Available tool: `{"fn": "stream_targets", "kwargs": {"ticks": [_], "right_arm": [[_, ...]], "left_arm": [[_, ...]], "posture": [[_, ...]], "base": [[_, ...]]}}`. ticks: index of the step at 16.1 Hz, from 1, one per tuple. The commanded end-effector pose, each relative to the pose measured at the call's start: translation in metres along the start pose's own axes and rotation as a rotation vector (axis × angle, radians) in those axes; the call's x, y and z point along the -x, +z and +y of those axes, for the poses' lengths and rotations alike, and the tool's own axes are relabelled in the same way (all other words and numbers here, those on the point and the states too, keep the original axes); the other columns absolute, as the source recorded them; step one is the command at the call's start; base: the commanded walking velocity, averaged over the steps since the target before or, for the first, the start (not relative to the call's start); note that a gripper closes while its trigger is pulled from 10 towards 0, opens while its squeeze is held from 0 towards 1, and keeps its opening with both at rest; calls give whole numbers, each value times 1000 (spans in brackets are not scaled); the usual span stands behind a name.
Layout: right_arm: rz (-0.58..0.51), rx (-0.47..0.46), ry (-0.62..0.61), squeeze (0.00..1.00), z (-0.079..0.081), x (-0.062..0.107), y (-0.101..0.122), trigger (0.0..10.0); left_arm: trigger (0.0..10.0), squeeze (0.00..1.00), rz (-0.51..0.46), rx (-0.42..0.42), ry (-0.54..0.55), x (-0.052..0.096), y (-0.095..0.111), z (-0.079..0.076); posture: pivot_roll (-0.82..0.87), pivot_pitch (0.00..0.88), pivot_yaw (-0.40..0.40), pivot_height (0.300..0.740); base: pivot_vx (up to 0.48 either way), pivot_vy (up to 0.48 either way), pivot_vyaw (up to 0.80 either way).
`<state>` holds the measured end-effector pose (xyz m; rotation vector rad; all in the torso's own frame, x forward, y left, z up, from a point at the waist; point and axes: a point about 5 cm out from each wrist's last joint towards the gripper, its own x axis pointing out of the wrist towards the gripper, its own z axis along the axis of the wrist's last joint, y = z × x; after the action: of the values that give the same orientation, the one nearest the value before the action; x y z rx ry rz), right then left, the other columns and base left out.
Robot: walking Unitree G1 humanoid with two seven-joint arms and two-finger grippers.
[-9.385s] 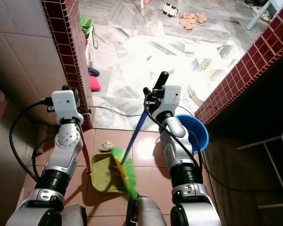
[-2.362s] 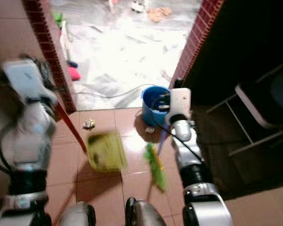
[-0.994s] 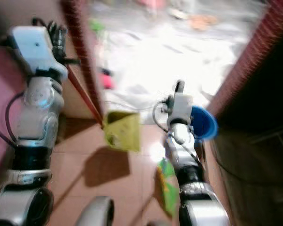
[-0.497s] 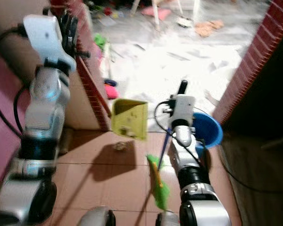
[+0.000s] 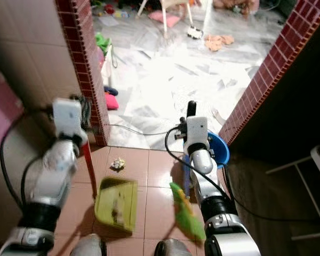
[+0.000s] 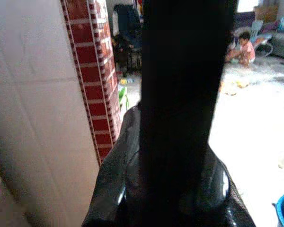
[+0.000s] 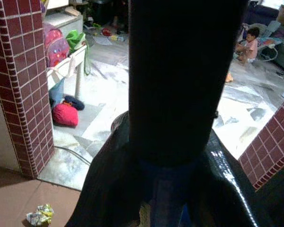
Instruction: Sweep floor
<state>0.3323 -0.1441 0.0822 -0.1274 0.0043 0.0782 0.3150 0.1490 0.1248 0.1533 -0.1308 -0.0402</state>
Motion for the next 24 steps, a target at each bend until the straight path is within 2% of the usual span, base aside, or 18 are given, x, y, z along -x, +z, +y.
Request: {"fn": "stream_targets", "kwargs": {"ticks": [1, 3, 4, 7, 8, 10, 11, 13, 16, 19, 21, 24], "right_arm": [[-9, -15, -32, 0, -5, 2, -1, 10000], [-23, -33, -53, 0, -5, 5, 0, 10000], [-30, -37, -71, 0, -9, 12, -3, 10000], [-15, -47, -112, 0, -22, 26, -13, 10000], [-15, -115, -146, 0, -31, 34, -15, 10000], [-16, -172, -162, 0, -32, 34, -13, 10000], [-60, -133, -154, 0, -31, 28, -2, 10000], [-113, -64, -162, 0, -34, 20, 15, 10000], [-102, -61, -186, 0, -36, 20, 17, 10000], [-64, -85, -184, 0, -30, 31, 7, 10000], [-56, -79, -166, 0, -28, 31, 7, 10000], [-44, -69, -152, 0, -28, 28, 9, 10000]], "left_arm": [[10000, 0, -63, -12, 4, 4, 7, 1], [10000, 0, -41, -2, 21, 11, 1, 3], [10000, 0, -40, 3, 25, 16, -1, 3], [10000, 0, -38, 1, -19, 21, -2, -1], [10000, 0, -19, -7, -62, 26, -6, -5], [10000, 0, 16, -14, -79, 36, -16, -4], [10000, 0, 51, -25, -105, 44, -24, -3], [10000, 0, 76, -84, -235, 55, -31, -6], [10000, 0, 85, -111, -274, 58, -34, -6], [10000, 0, 95, -66, -173, 59, -32, -6], [10000, 0, 83, -57, -158, 58, -29, -6], [10000, 0, 63, -37, -144, 50, -21, -1]], "posture": [[51, 0, -83, 740], [47, 0, -63, 740], [38, 0, -37, 740], [29, 0, -18, 740], [24, 0, -13, 740], [7, 0, -13, 740], [9, 0, -22, 740], [20, 0, -43, 740], [18, 0, -31, 740], [1, 0, -17, 740], [2, 0, -26, 740], [22, 0, -53, 740]], "base": [[0, 0, 0], [0, 0, 0], [0, 0, 0], [0, 0, 0], [0, 0, 0], [0, 0, 0], [0, 0, 0], [0, 0, 0], [0, 0, -406], [0, 0, -800], [0, 0, -800], [0, 0, -800]]}}
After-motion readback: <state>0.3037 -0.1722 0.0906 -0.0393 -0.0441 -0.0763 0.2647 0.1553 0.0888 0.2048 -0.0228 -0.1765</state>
